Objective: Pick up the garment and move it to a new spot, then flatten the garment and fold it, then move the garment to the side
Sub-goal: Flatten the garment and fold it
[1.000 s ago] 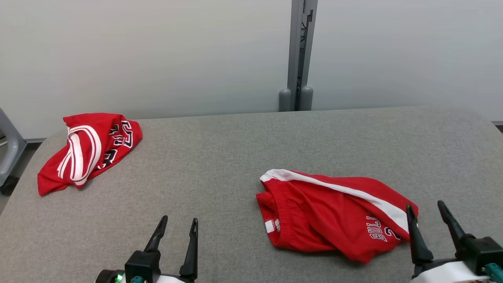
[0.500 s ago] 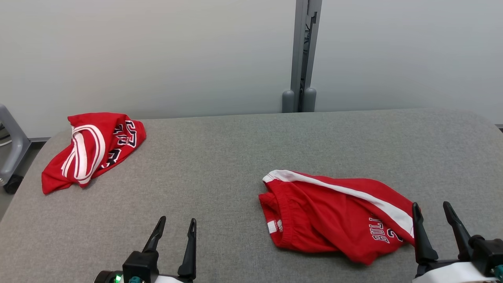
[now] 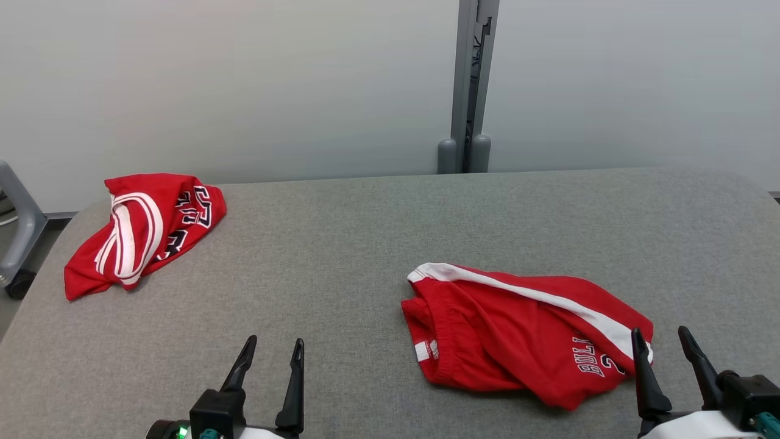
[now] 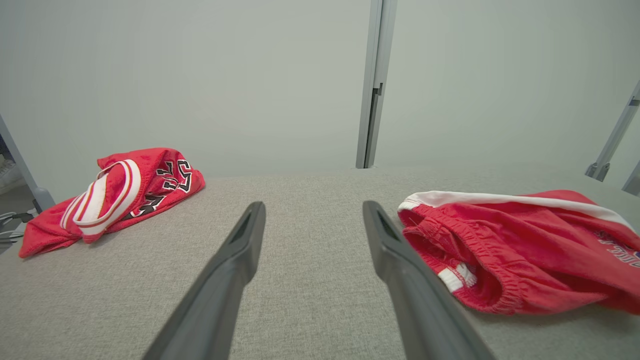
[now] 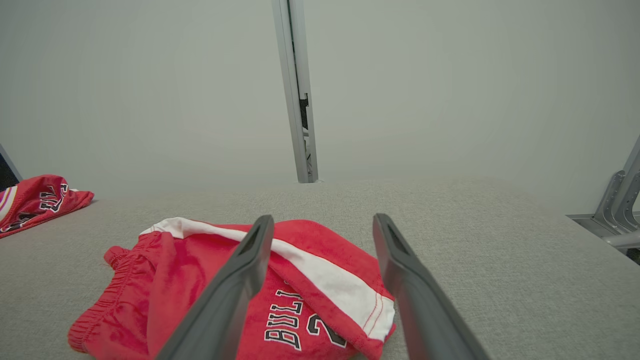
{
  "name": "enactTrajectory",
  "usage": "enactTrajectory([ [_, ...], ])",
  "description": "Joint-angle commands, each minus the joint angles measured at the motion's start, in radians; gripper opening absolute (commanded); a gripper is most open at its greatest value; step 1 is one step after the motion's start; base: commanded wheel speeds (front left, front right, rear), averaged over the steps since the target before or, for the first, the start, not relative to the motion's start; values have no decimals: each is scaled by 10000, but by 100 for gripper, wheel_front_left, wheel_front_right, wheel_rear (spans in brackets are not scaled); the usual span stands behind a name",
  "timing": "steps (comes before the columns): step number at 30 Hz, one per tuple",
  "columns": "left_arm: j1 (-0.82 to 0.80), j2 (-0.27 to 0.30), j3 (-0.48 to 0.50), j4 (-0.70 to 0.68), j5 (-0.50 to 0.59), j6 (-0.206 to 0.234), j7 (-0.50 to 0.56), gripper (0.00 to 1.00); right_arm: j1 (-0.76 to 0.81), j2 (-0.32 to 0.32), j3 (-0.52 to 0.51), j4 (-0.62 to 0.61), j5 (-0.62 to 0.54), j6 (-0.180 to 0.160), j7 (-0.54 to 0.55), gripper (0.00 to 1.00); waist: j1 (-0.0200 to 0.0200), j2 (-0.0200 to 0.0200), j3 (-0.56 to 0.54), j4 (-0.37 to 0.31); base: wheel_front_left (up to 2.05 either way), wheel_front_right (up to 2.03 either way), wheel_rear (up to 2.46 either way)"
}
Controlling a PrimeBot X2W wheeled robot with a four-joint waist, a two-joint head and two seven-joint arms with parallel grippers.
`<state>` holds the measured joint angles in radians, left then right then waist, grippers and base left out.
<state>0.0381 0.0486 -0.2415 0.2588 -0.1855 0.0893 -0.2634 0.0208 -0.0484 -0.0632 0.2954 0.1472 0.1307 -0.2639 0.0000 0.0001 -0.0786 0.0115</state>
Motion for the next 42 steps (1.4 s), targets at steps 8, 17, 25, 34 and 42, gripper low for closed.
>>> enactTrajectory([
  [8, 44, 37, 4, 29, -30, 60, -19, 100, -181, -42, 5, 101, 6, 2, 10, 100, 0, -1, 54, 8, 0, 0, 0],
  [17, -1279, 32, -617, 677, -954, -464, 848, 100, -323, -43, -157, 99, -230, 2, 130, 100, 0, -1, 303, -61, 0, 0, 0],
  [25, -3423, 38, -1984, 1539, -2231, -825, 3230, 100, -592, -45, -39, -42, -373, 2, 249, 100, 0, -1, 780, -478, 0, 0, 0],
  [34, -5619, 34, -2960, 3051, -4838, 456, 4753, 100, -1237, -49, 338, -11, -248, 2, 182, 100, 0, -1, 1810, -1544, 0, 0, 0],
  [42, -7008, 46, -3679, 4503, -5752, 1067, 5122, 100, -1562, -45, 465, 159, -204, 2, 45, 100, 0, -1, 2376, -2067, 0, 0, 0],
])
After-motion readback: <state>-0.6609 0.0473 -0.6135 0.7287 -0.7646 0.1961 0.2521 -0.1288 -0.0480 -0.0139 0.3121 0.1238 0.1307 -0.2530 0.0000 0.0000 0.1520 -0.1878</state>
